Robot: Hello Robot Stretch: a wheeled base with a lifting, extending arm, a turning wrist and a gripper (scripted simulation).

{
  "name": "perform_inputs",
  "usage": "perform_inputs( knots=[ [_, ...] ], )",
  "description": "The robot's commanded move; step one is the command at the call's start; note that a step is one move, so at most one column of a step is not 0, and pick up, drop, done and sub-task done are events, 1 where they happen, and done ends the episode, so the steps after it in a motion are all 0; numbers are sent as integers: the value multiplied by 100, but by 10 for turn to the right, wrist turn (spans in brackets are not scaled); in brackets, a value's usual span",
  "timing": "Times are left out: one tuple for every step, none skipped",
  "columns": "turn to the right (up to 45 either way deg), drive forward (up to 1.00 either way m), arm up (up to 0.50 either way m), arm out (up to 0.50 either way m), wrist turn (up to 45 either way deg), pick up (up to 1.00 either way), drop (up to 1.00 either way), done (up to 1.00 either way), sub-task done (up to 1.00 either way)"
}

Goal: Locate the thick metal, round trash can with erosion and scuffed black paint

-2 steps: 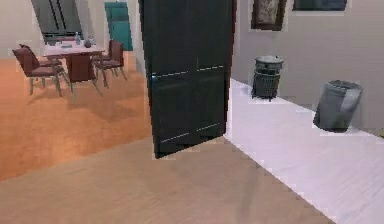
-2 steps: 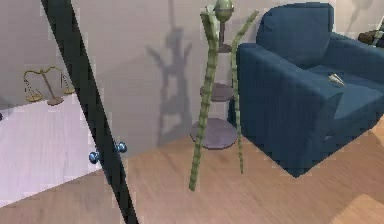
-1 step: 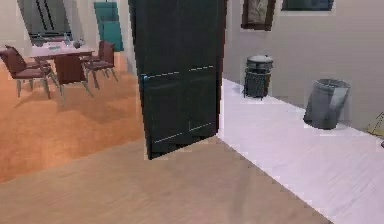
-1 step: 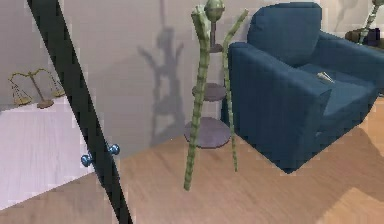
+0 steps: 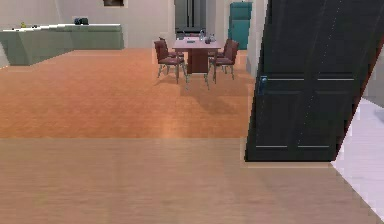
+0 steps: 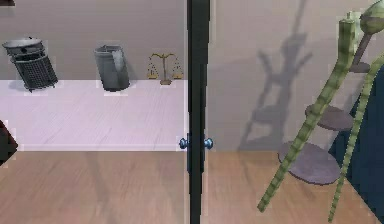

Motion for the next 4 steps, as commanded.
perform_inputs(
  knots=[
    [-30,0,0,0,0,0,0,0,0],
    [0,15,0,0,0,0,0,0,0],
    [450,0,0,0,0,0,0,0,0],
    [0,45,0,0,0,0,0,0,0]
  ],
)
